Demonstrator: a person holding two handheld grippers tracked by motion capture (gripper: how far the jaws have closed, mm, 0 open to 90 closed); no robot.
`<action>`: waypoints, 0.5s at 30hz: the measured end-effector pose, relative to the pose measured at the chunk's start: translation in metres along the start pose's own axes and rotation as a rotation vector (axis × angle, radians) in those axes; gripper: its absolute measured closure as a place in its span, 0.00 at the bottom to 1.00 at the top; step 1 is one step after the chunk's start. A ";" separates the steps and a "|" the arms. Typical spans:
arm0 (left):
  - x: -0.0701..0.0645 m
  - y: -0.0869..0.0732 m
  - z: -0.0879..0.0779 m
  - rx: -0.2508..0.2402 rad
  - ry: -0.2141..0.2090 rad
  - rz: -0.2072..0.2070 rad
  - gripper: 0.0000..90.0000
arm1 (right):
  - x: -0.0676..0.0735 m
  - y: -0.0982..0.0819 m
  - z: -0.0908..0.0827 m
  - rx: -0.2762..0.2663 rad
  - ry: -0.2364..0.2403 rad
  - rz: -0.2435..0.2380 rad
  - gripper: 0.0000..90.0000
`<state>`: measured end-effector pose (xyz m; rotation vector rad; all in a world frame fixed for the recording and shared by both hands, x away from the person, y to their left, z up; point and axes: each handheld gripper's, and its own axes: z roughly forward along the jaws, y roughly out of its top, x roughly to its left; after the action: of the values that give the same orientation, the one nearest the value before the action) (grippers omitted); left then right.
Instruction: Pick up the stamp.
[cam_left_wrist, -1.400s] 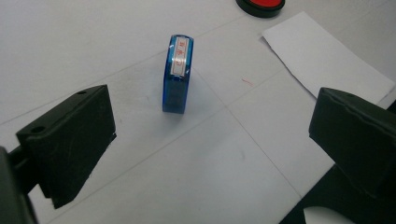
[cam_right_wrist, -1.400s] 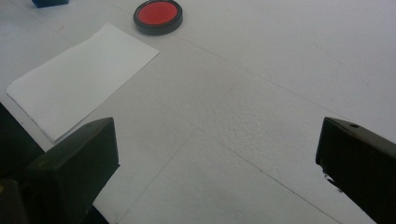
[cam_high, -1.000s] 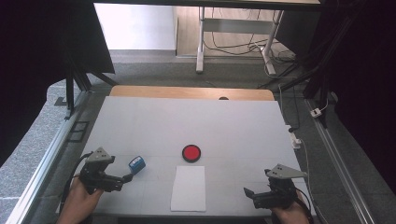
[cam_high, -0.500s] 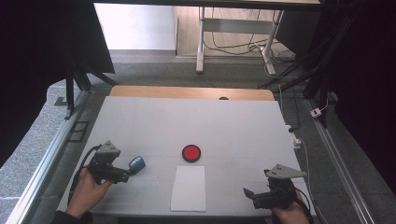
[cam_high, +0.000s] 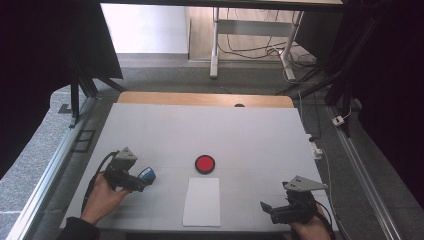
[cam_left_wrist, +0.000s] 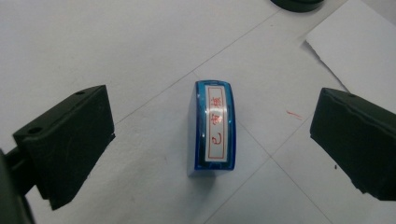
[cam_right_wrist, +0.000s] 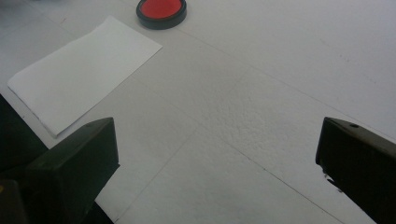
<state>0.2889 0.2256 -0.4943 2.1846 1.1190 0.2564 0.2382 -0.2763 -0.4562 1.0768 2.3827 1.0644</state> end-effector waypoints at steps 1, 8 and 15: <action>0.000 0.001 0.001 0.005 0.000 0.005 0.00 | 0.000 0.000 0.000 0.001 0.000 0.000 0.00; 0.002 0.001 0.009 0.034 0.012 0.019 0.05 | 0.000 0.000 0.000 0.001 0.001 -0.003 0.00; 0.000 -0.001 0.009 0.071 0.017 0.061 0.32 | 0.000 0.000 0.000 0.001 0.002 -0.006 0.00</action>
<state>0.2920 0.2216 -0.5014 2.2862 1.0872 0.2661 0.2379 -0.2762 -0.4561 1.0694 2.3867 1.0631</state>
